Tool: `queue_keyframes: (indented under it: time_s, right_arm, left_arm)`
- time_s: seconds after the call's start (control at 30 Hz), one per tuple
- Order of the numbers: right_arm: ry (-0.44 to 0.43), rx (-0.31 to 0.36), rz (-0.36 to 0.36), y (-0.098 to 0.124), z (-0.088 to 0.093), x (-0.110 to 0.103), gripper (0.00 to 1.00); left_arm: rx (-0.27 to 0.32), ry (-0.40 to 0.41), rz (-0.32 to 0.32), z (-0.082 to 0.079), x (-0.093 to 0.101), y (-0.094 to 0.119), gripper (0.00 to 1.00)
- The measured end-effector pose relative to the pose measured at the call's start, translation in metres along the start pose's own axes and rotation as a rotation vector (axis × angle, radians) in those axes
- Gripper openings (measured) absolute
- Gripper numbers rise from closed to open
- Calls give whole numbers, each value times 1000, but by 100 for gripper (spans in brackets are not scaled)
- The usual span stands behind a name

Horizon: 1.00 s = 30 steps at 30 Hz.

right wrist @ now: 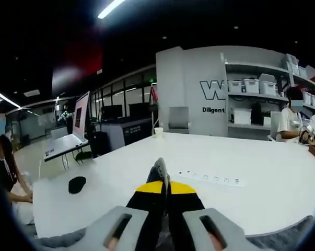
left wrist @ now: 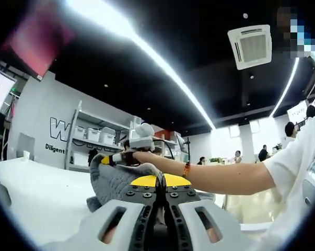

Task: Open the folded towel by lifting each exposed corner and separating the folded layers until the towel lies flat within the target outline without major curled edges

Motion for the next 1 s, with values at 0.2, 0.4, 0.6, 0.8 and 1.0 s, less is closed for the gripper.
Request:
queue_keyframes:
  time_s: [0.2,0.4,0.6,0.8,1.0]
  right_arm:
    - [-15,-9,-9,-4,4,-5,0]
    - [-18,-13,-15,-6,5,-13,0]
    - [-32,-6,-37,-11,0,-21,0]
    - [-40,-10,-67,-22,-4,-34,0]
    - [-47,-18,-82,-31,-5,-46,0]
  left_arm:
    - [-1,5,-15,0,-4,6,0]
    - [1,-4,-27,-1,-9,13,0]
    - [2,-9,-38,-4,-13,20,0]
    - [6,-13,-58,-6,-21,31,0]
    - [18,-16,-99,-7,-31,47,0]
Point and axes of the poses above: the point that each gripper's makers call its tool centre point, and the gripper's own axes: y roughly backward along the fingers, x roughly to its right, z roughly out of its underside, the point moved 1 cm from there along y, roughly backward along the fingers, and after that the axes turned 3 degrees about z, right-handed, at the moved point
